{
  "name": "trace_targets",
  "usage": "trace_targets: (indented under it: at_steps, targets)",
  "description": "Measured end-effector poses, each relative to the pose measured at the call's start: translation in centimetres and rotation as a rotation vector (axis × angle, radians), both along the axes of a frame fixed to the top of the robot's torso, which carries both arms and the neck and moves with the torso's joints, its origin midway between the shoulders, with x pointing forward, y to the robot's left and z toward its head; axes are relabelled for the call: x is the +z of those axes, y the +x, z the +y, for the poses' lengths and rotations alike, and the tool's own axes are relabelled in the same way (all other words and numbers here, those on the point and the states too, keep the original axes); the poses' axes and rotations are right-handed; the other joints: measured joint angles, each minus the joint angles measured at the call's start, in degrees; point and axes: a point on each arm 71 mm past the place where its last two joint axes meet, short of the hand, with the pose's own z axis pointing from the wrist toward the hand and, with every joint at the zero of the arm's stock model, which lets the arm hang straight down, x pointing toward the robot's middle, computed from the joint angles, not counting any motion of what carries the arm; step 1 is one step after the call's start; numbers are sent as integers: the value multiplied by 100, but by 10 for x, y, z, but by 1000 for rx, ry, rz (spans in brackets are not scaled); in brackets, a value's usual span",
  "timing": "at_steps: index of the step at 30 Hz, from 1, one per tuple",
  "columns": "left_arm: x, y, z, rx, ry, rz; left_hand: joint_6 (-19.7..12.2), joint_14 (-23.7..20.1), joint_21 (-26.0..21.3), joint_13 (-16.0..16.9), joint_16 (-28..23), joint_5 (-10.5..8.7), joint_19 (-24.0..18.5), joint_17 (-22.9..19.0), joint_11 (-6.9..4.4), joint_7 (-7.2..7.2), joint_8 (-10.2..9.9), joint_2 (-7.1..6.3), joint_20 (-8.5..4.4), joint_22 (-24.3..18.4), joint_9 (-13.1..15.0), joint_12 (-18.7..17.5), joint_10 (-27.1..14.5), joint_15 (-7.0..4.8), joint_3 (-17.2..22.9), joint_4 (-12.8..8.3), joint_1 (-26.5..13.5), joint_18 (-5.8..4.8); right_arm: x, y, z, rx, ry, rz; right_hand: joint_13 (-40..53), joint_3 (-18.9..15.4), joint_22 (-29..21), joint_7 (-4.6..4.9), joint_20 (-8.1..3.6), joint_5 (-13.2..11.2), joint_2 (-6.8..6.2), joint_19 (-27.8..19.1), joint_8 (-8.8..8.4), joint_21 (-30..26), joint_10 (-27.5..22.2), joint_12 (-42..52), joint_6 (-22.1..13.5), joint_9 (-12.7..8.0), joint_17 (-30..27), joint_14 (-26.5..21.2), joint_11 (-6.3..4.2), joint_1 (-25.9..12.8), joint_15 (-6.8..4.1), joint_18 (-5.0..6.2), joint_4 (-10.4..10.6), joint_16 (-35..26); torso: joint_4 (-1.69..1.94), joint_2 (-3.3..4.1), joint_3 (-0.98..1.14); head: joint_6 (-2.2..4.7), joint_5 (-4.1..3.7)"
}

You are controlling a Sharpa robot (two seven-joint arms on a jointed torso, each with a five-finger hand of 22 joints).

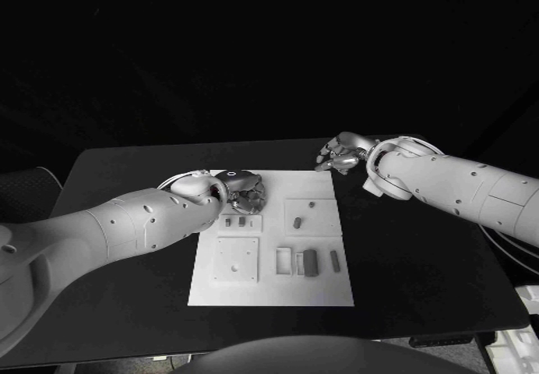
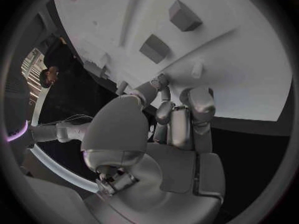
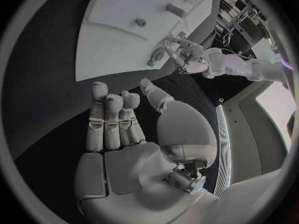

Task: Assemble the parts on the task board

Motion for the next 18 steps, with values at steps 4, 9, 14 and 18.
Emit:
trace_targets:
  at_steps: [4,9,14,18]
  targets:
    - [1,-3,2,0,-16,4,1,0,0,0,0,0,0,0,0,-1,-2,0,0,0,1,0,0,0,0,0,0,0,0,0,-1,-2,-1,0,0,0,0,0,1,0,0,0,0,0,7,0,0,0,5,0,-7,0,0,0,0,0,2,-3,0,9,2]
    - [3,-5,3,-1,-28,10,84,0,0,43,0,-1,0,21,-22,-82,59,-1,0,0,3,3,22,0,36,-37,0,18,0,0,-1,-2,-1,0,3,0,0,0,1,0,0,1,0,0,7,0,0,0,5,0,-7,0,0,0,0,0,6,-4,1,15,2]
    - [9,-5,8,2,-32,7,85,-1,23,43,0,-1,0,24,-22,-81,59,9,0,0,3,3,21,-1,45,-46,-10,23,0,0,-2,-3,-1,0,5,0,6,0,10,0,0,9,0,0,8,0,0,4,11,0,-8,0,0,0,0,0,5,-4,1,23,9]
    - [20,-1,19,16,-34,-7,87,0,23,48,0,-1,0,34,-22,-81,59,42,0,5,3,3,21,-1,63,-64,-44,23,0,0,-3,-4,-1,0,5,0,6,0,10,0,0,9,0,0,8,0,0,4,11,0,-8,0,0,0,0,0,5,-4,2,31,17]
